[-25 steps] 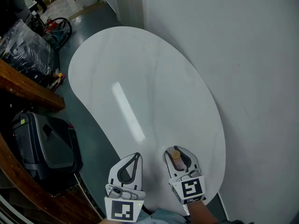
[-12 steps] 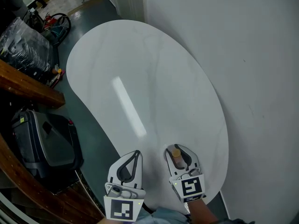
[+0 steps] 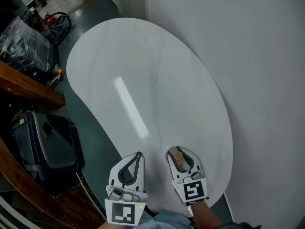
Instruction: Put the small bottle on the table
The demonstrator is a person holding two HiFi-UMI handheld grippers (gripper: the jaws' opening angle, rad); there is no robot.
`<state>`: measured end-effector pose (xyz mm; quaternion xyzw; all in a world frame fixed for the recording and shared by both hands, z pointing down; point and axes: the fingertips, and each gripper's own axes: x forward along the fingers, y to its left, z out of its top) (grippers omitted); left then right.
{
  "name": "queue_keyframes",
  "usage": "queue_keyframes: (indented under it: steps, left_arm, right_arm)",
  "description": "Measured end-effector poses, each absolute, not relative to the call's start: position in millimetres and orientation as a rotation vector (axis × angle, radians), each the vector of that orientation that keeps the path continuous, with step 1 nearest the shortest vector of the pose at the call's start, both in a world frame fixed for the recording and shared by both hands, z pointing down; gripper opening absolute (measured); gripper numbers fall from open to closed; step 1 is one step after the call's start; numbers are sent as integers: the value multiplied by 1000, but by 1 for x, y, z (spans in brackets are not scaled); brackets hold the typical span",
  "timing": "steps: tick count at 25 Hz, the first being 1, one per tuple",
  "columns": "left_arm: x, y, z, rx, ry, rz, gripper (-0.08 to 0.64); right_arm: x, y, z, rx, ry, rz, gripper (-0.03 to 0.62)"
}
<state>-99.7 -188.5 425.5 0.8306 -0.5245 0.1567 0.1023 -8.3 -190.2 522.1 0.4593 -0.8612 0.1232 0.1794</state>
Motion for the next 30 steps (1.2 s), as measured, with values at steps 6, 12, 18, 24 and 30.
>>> queue_keyframes:
  steps: [6, 12, 18, 24, 30]
  left_arm:
    - [-102, -184, 420, 2431, -1567, 425, 0]
    - [-104, -178, 414, 2447, -1584, 414, 0]
    - [-105, -173, 402, 2464, -1613, 377, 0]
    - [-103, -173, 380, 2497, -1659, 301, 0]
    - [-94, -165, 364, 2542, -1673, 226, 0]
  right_arm:
    - [-12, -179, 530, 1329, -2386, 440, 126]
    - [-15, -180, 537, 1307, -2361, 410, 127]
    - [-16, -187, 525, 1341, -2390, 373, 147]
    - [-16, -191, 483, 1391, -2477, 372, 138]
    - [-15, -186, 440, 1430, -2520, 330, 10]
